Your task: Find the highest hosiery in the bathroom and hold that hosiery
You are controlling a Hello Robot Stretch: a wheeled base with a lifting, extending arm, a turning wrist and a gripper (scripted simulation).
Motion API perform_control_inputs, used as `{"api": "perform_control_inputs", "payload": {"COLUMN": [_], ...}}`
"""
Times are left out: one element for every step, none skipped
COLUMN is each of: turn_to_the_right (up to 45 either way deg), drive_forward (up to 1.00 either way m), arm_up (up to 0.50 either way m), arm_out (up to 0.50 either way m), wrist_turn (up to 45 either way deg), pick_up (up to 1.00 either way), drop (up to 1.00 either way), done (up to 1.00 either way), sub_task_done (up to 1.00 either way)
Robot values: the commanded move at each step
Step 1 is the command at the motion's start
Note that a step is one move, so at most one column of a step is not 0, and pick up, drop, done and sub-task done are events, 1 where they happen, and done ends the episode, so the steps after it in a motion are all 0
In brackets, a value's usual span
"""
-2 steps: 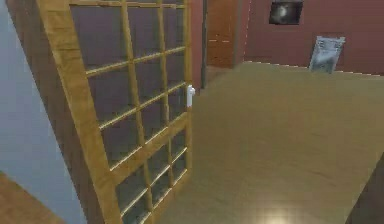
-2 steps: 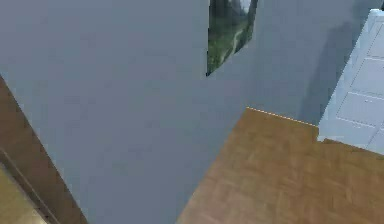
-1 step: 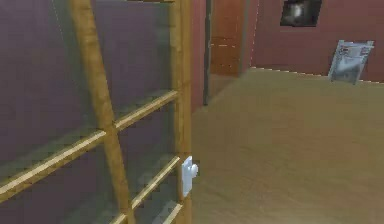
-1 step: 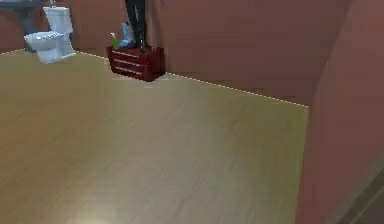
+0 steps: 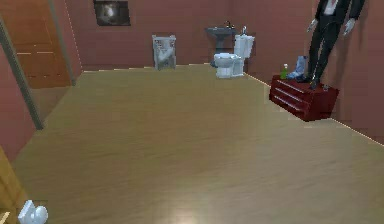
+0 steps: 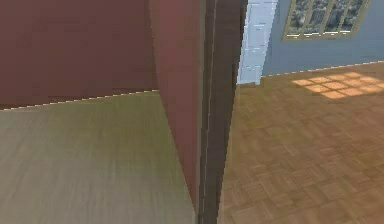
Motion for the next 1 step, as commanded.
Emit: {"api": "perform_control_inputs", "payload": {"turn_to_the_right": [3.0], "drive_forward": [0.0], "arm_up": [0.0], "arm_out": [0.0], "wrist_turn": [0.0], "pick_up": [0.0], "drop": [0.0], "done": [0.0], "sub_task_done": [0.0]}}
